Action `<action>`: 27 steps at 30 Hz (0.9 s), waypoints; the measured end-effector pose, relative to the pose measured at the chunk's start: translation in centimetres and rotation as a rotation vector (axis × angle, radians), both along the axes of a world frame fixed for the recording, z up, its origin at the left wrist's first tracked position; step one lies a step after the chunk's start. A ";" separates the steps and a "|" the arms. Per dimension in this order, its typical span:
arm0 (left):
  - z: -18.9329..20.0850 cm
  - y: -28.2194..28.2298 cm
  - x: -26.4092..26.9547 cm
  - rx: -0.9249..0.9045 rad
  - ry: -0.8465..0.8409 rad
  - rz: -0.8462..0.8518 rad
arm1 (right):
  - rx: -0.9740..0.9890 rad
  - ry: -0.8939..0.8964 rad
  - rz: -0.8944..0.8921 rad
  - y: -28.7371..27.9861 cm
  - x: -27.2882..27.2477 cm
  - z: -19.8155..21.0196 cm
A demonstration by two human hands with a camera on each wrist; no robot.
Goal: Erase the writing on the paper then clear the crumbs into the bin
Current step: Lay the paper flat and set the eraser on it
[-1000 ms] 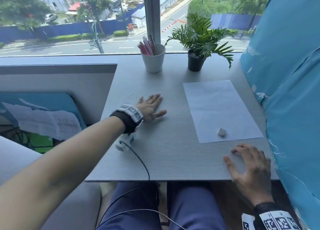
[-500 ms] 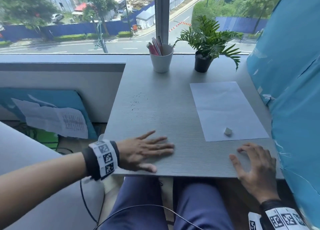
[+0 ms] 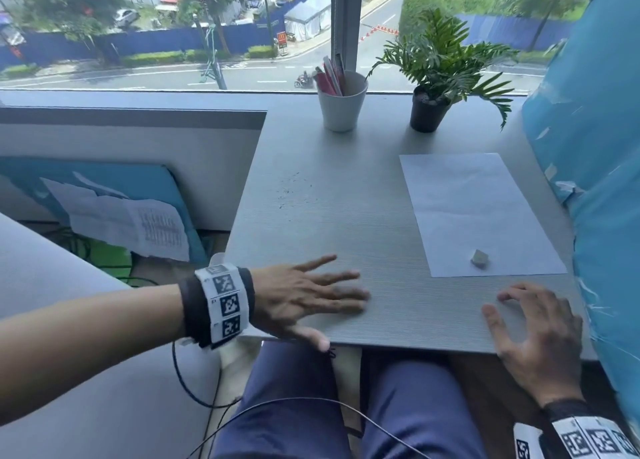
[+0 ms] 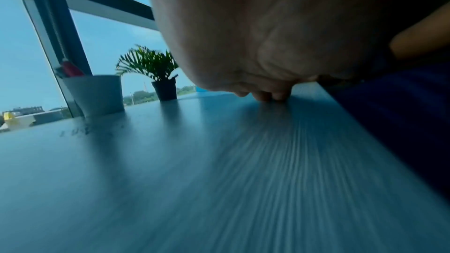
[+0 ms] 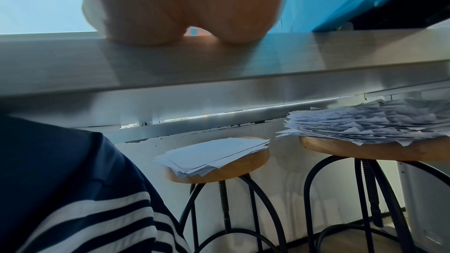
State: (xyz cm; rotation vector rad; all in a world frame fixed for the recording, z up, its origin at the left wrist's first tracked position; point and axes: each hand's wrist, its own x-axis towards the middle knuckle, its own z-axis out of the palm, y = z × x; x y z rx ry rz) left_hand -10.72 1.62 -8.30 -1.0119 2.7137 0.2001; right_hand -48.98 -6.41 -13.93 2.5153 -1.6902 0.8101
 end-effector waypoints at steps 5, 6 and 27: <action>-0.6 -4.1 4.8 0.021 -0.115 0.236 | -0.001 -0.006 0.003 -0.1 0.0 -0.1; -0.3 -5.3 6.1 0.011 -0.165 0.323 | -0.003 -0.005 0.002 0.0 0.1 0.0; 1.8 -7.9 1.8 -0.045 -0.170 0.462 | 0.002 -0.031 -0.006 0.1 0.1 0.0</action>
